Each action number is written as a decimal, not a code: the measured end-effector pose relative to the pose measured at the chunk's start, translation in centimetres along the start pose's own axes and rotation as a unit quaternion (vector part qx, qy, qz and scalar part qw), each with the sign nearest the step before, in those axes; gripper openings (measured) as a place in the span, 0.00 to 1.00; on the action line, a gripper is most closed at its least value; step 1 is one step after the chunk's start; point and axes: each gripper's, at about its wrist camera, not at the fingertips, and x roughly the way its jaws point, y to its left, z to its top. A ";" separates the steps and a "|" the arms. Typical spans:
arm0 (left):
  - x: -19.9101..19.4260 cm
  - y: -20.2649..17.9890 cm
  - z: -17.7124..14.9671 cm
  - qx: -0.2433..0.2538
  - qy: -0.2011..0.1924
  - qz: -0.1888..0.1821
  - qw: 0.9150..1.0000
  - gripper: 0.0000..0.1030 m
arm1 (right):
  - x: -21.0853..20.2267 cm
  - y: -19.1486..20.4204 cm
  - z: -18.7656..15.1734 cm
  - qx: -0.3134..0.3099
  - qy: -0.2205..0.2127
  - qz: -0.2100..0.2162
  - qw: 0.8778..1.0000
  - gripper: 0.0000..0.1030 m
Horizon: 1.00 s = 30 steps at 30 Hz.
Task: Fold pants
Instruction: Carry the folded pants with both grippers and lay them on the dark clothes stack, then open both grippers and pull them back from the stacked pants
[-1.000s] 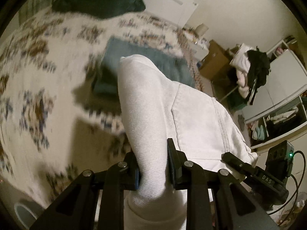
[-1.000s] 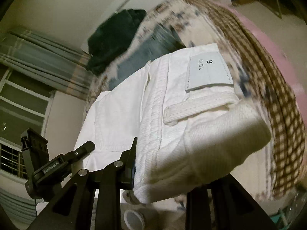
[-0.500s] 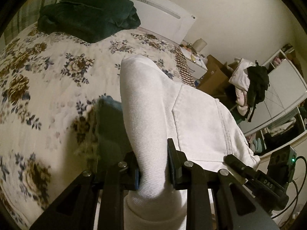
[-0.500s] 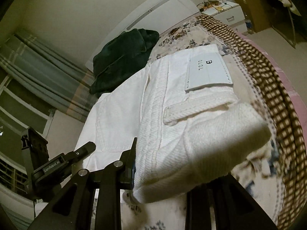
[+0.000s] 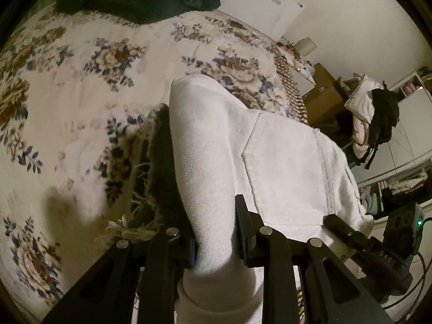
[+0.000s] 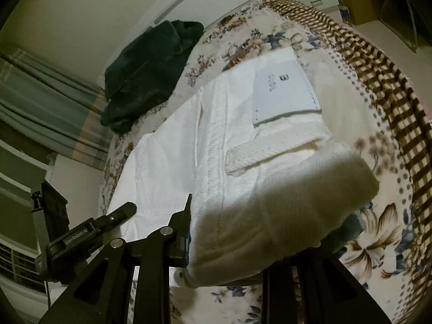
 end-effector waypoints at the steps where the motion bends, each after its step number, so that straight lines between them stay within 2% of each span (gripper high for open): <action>1: 0.1 0.2 -0.1 -0.003 0.001 0.000 1.000 0.21 | 0.3 -0.1 -0.1 -0.001 0.003 -0.001 1.000 0.27; 5: 0.3 0.5 0.0 -0.009 0.014 0.015 1.000 0.29 | 1.0 -0.2 -0.2 0.005 0.021 -0.009 1.000 0.30; 9: -0.1 0.0 -0.1 -0.002 0.023 0.045 0.999 0.34 | 0.6 -0.1 -0.2 -0.002 0.030 -0.042 0.999 0.40; 11: -0.7 -0.2 -0.2 0.002 0.021 0.069 0.997 0.40 | -0.2 0.4 -0.6 -0.007 0.031 -0.062 0.998 0.42; 12: -1.0 -0.2 -0.2 0.003 0.019 0.078 0.997 0.47 | -0.5 0.5 -0.6 -0.009 0.032 -0.069 0.997 0.46; 13: -1.4 -0.3 -0.3 0.005 0.016 0.086 0.996 0.62 | -0.9 0.6 -0.7 -0.011 0.033 -0.073 0.997 0.51; 14: -1.8 -0.4 -0.4 0.006 0.013 0.094 0.995 0.71 | -1.3 0.9 -0.9 -0.013 0.032 -0.078 0.996 0.54; 15: -2.3 -0.5 -0.5 0.009 0.009 0.101 0.995 0.80 | -1.8 1.3 -1.1 -0.018 0.030 -0.087 0.996 0.62; 17: -3.6 -1.2 -0.7 0.020 0.000 0.116 0.993 0.85 | -2.8 2.2 -1.5 -0.036 0.025 -0.109 0.993 0.71; 19: -4.5 -2.0 -0.9 0.031 -0.001 0.130 0.991 0.93 | -4.1 3.5 -2.1 -0.059 0.013 -0.136 0.989 0.84; 23: -6.7 -4.2 -1.9 0.070 -0.013 0.164 0.984 0.96 | -6.9 6.3 -3.4 -0.093 -0.014 -0.184 0.978 0.91; 30: -11.2 -7.7 -4.1 0.106 -0.044 0.176 0.978 0.96 | -13.3 11.1 -5.8 -0.144 -0.089 -0.257 0.951 0.98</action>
